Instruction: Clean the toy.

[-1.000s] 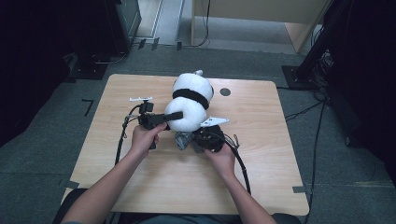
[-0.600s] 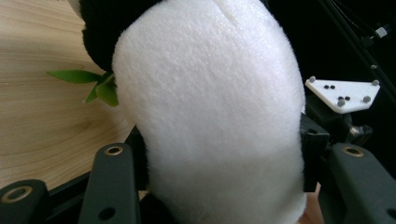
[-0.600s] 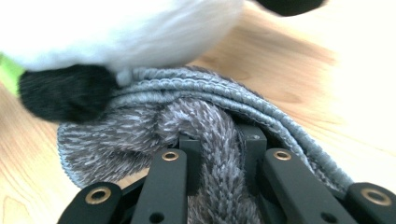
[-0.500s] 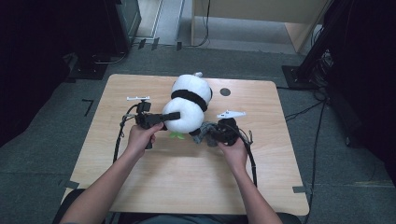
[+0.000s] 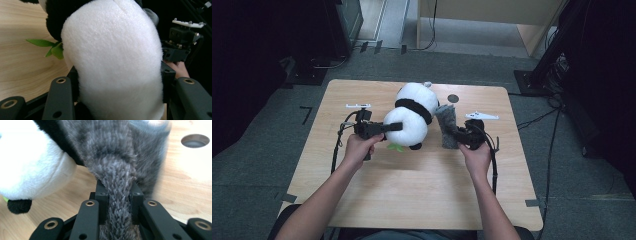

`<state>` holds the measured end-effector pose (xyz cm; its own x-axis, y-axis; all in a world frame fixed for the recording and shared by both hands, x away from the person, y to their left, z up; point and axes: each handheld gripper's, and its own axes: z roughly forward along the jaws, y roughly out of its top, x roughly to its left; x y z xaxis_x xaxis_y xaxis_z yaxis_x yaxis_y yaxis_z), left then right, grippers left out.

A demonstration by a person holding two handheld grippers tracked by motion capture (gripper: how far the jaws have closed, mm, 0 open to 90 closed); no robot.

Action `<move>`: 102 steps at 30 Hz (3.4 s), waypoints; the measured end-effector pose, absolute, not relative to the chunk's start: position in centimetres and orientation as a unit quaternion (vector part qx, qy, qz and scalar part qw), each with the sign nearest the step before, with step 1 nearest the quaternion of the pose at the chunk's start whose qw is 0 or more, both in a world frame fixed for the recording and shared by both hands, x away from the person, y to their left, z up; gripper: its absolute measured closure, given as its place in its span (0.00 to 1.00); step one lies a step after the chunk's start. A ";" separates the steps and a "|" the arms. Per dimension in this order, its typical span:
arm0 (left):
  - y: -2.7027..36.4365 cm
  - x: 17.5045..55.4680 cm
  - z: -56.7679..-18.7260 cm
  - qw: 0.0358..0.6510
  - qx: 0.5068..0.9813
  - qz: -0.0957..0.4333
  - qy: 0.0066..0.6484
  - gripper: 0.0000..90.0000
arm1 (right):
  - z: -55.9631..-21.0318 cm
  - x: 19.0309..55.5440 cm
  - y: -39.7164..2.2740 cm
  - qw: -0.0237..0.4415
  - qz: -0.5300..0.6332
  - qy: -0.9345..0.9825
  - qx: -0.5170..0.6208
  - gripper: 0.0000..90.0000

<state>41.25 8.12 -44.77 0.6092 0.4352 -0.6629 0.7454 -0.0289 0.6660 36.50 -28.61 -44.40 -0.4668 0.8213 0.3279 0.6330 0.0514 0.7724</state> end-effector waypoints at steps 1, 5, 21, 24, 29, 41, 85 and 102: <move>8.2 41.3 -44.8 0.555 0.705 -0.136 0.420 0.48 | -44.4 36.5 -28.7 0.105 0.456 0.724 0.507 0.85; 8.8 41.6 -44.9 0.552 0.703 -0.128 0.429 0.48 | -44.5 36.5 -29.2 0.112 0.439 0.730 0.511 0.85; 13.8 43.4 -44.6 0.544 0.692 -0.059 0.472 0.48 | -43.7 36.1 -33.6 0.151 0.419 0.711 0.544 0.84; 14.6 43.8 -44.9 0.540 0.689 -0.055 0.480 0.48 | -43.9 36.3 -34.2 0.154 0.415 0.709 0.549 0.84; 16.1 44.3 -45.4 0.540 0.679 -0.057 0.494 0.47 | -44.1 36.5 -35.3 0.155 0.411 0.702 0.560 0.84; 19.1 45.2 -46.6 0.530 0.666 -0.038 0.524 0.47 | -45.6 37.7 -38.1 0.158 0.394 0.688 0.588 0.84; 19.4 46.2 -47.5 0.474 0.707 0.053 0.521 0.09 | -50.8 40.2 -38.8 0.167 0.352 0.713 0.583 0.44; 20.1 45.2 -45.4 0.477 0.705 0.112 0.513 0.00 | -48.2 39.3 -38.2 0.184 0.354 0.709 0.581 0.32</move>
